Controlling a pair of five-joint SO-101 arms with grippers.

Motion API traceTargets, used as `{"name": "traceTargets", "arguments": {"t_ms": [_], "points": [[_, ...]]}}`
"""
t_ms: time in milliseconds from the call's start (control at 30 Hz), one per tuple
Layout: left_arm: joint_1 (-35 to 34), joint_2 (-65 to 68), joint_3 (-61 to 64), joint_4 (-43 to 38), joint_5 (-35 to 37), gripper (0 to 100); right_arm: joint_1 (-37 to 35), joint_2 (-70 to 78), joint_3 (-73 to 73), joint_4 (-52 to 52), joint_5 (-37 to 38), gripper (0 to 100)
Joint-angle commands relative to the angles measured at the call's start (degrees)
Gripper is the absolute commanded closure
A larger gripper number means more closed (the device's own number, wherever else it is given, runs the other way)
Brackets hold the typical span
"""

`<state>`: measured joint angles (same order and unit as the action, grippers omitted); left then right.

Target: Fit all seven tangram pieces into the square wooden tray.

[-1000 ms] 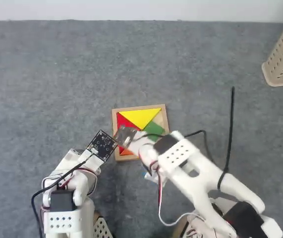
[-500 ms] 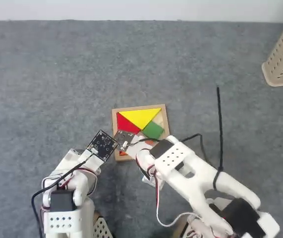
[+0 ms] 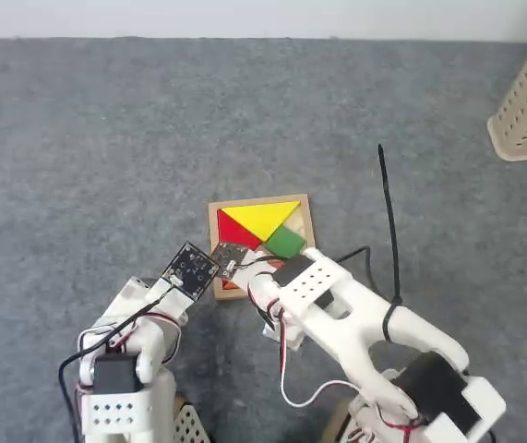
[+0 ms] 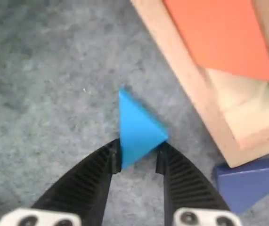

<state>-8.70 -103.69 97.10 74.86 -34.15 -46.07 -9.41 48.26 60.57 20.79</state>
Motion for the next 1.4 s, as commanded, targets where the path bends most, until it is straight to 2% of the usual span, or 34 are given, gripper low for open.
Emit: {"name": "traceTargets", "arguments": {"t_ms": [0,167,533,700,900,1067,1367], "points": [[-0.4,-1.0,-0.6,0.4,-0.1,98,-0.7,-0.5,-5.4,-0.7,1.4,85.7],[-0.4,-1.0,-0.6,0.4,-0.1,98,-1.0,0.1,-8.0,0.8,7.0,85.7],[-0.4,-1.0,-0.6,0.4,-0.1,98,-1.0,0.2,-7.9,0.5,8.3,85.7],[-0.4,-1.0,-0.6,0.4,-0.1,98,-1.1,0.2,-8.0,1.0,15.3,85.7],[-0.4,-1.0,-0.6,0.4,-0.1,98,-1.1,0.4,-8.0,1.0,16.3,85.3],[-0.3,-1.0,-0.6,0.4,-0.1,98,-1.0,6.3,-9.1,0.5,18.3,83.7],[-0.3,-1.0,-0.6,0.4,-0.1,98,2.9,9.1,-12.6,3.1,18.1,99.2]]}}
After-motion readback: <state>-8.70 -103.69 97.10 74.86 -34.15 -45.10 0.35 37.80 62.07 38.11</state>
